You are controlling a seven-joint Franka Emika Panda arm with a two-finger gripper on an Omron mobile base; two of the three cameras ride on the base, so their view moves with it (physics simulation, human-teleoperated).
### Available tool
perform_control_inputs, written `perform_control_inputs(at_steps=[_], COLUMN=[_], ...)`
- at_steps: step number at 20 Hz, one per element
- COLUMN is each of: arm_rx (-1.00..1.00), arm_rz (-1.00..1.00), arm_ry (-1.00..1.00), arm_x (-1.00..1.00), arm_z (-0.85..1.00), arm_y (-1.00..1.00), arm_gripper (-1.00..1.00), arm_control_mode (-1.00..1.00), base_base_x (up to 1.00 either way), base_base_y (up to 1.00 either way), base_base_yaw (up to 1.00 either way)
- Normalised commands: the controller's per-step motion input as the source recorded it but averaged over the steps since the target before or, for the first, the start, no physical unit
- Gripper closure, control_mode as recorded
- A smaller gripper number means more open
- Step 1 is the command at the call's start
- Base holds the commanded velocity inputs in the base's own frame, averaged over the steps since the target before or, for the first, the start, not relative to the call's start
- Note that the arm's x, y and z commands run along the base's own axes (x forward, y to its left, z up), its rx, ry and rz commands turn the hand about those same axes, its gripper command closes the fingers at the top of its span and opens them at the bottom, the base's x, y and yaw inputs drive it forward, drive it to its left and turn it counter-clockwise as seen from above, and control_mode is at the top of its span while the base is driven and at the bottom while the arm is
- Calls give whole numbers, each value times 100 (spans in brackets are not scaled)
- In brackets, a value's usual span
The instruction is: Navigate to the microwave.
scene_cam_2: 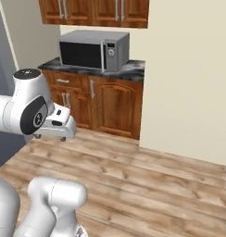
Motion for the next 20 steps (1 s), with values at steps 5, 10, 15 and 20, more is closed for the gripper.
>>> perform_control_inputs(at_steps=[5, 10, 15, 20], arm_rx=[0, 0, 0, 0], arm_rz=[0, 0, 0, 0], arm_ry=[0, 0, 0, 0], arm_x=[0, 0, 0, 0], arm_z=[0, 0, 0, 0], arm_y=[0, 0, 0, 0], arm_gripper=[-100, -100, -100, -100], arm_control_mode=[100, 100, 100, 100], base_base_x=[100, 100, 100, 100], base_base_y=[31, 37, 48, 76], base_base_yaw=[-10, -10, -10, -9])
